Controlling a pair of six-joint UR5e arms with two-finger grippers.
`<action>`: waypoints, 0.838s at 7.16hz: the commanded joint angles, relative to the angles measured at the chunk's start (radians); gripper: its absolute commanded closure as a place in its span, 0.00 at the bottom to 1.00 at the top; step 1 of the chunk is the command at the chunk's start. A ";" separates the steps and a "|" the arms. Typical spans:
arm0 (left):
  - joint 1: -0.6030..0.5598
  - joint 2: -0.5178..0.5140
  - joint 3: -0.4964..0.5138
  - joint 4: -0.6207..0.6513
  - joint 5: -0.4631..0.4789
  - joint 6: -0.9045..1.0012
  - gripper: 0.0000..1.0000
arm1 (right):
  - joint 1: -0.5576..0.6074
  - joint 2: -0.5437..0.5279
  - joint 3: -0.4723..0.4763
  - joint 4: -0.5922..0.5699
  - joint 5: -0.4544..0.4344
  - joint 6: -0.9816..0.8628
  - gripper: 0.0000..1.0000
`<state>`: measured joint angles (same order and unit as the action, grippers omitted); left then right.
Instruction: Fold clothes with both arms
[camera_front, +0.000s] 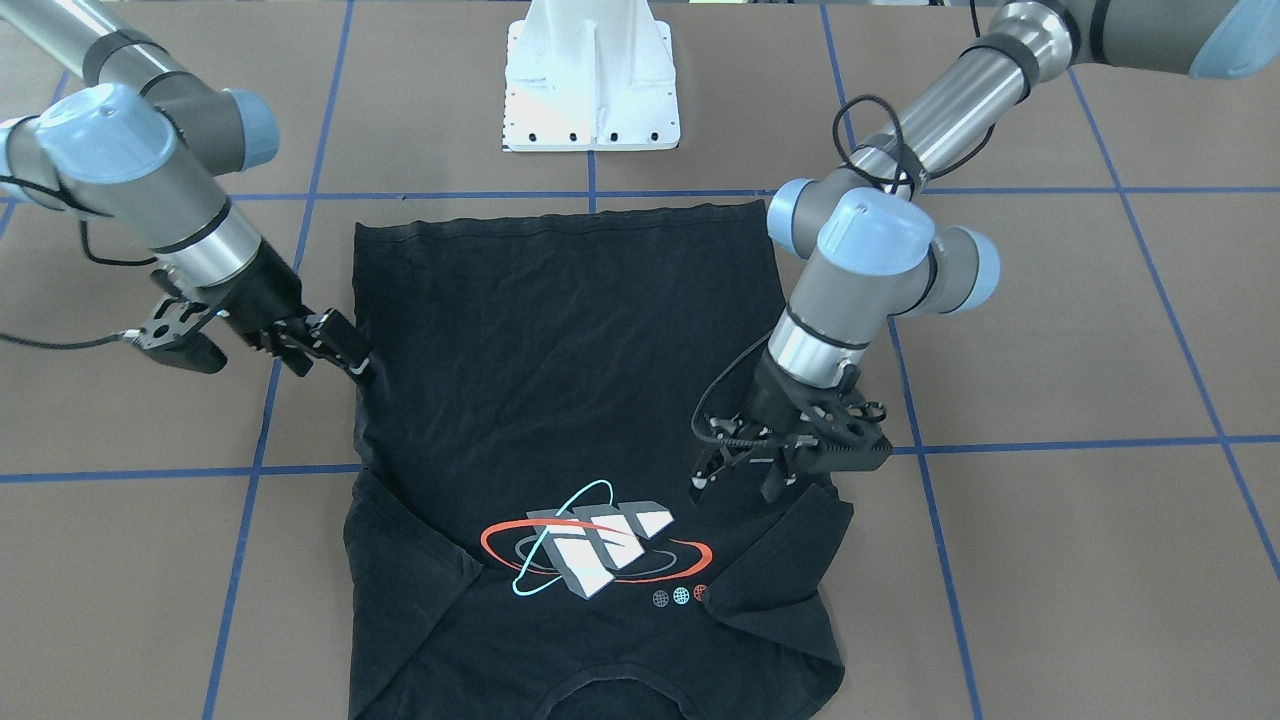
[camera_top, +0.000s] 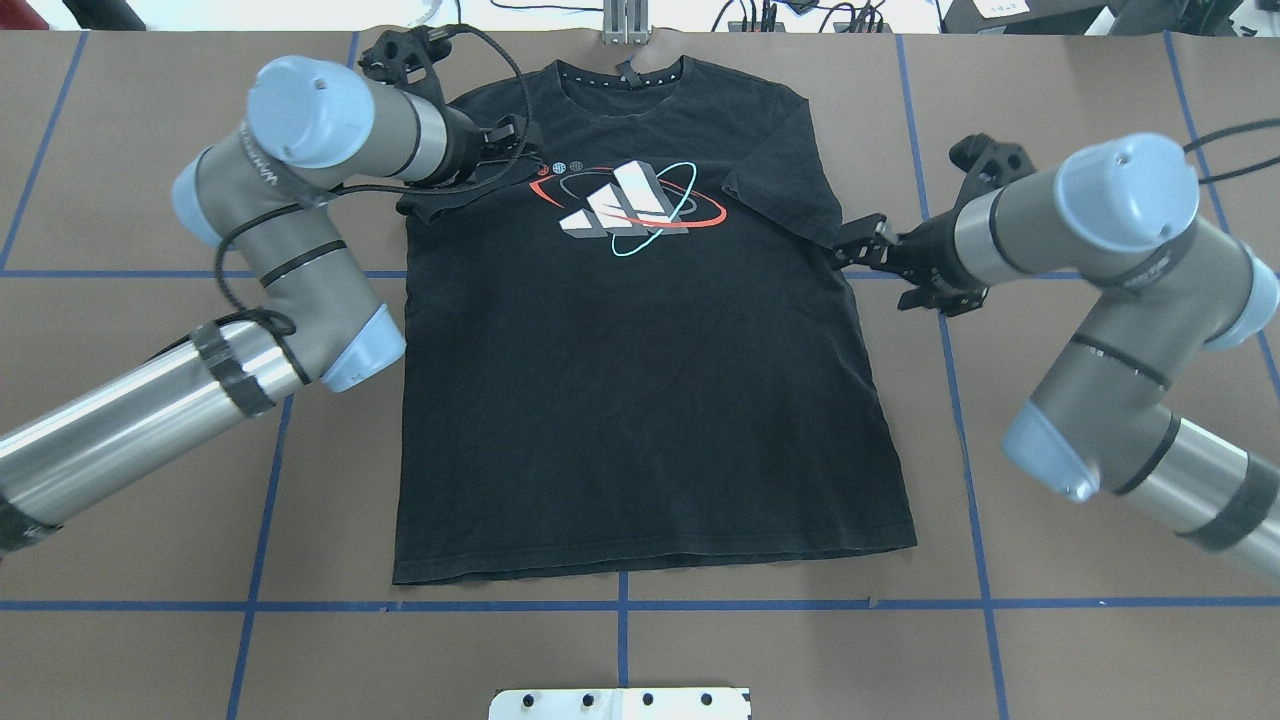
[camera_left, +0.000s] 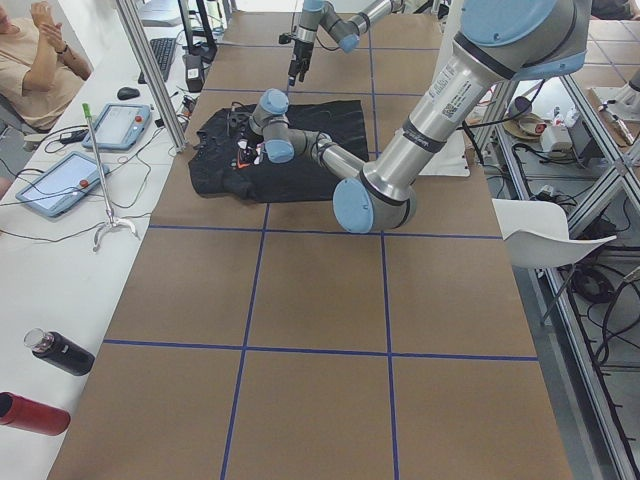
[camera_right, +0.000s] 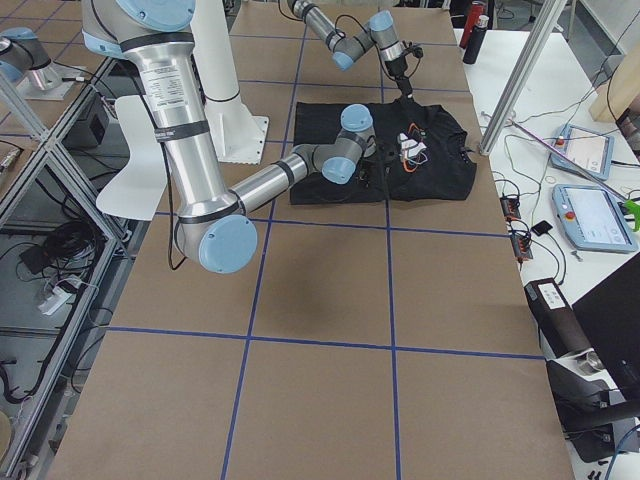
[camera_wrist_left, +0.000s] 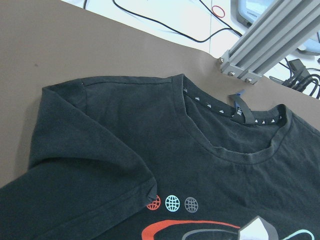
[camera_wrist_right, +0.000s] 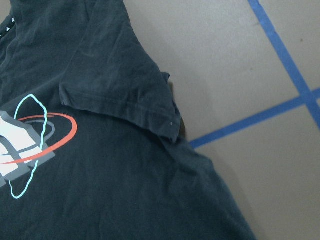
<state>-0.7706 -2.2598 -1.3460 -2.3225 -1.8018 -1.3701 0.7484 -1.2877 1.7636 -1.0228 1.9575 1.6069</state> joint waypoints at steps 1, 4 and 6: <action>-0.001 0.113 -0.161 0.002 -0.075 0.000 0.08 | -0.124 -0.059 0.192 -0.198 -0.100 0.134 0.00; -0.004 0.178 -0.231 0.002 -0.142 -0.003 0.08 | -0.376 -0.163 0.339 -0.316 -0.336 0.388 0.01; -0.006 0.178 -0.246 0.002 -0.139 -0.017 0.08 | -0.458 -0.223 0.339 -0.319 -0.377 0.441 0.05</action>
<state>-0.7749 -2.0829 -1.5799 -2.3209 -1.9412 -1.3770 0.3469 -1.4688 2.0970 -1.3394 1.6145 2.0037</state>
